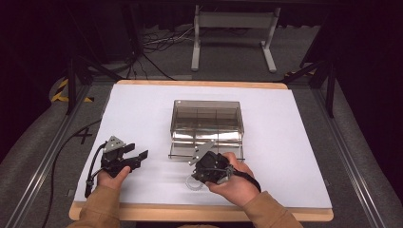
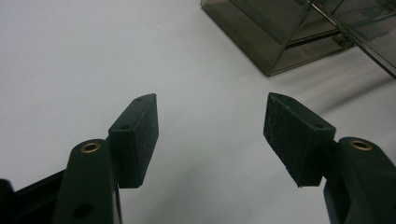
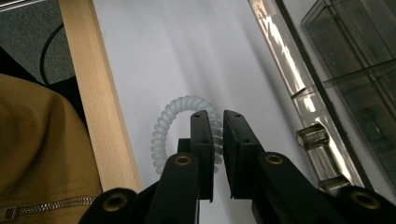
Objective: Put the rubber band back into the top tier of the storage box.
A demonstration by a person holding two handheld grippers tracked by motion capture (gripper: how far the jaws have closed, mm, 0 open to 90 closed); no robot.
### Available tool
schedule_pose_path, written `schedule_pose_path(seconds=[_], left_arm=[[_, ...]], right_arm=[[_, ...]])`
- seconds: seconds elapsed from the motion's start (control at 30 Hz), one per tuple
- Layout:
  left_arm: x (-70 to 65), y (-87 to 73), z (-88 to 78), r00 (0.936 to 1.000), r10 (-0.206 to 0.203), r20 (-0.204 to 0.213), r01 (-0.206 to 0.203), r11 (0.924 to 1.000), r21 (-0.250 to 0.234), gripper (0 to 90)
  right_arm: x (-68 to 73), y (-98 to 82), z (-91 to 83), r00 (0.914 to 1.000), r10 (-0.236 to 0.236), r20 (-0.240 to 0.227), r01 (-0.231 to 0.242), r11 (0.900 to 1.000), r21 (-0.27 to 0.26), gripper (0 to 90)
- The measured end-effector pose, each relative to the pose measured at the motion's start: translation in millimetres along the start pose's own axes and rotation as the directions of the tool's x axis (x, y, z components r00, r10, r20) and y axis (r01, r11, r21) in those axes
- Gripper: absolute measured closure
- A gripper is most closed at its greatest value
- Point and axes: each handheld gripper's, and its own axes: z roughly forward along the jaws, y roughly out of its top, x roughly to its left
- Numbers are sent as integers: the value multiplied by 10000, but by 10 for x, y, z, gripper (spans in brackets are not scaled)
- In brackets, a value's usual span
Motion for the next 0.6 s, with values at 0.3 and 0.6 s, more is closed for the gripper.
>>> schedule_pose_path(seconds=[0.3,0.6], left_arm=[[0,2,1,10000,-9,13,9,10000,0,363],[-2,2,1,10000,-12,17,12,10000,-16,364]], right_arm=[[-18,40,-123,9999,-17,119,20,9997,-226,836],[-58,68,-277,9995,60,320,-41,9983,-578,836]])
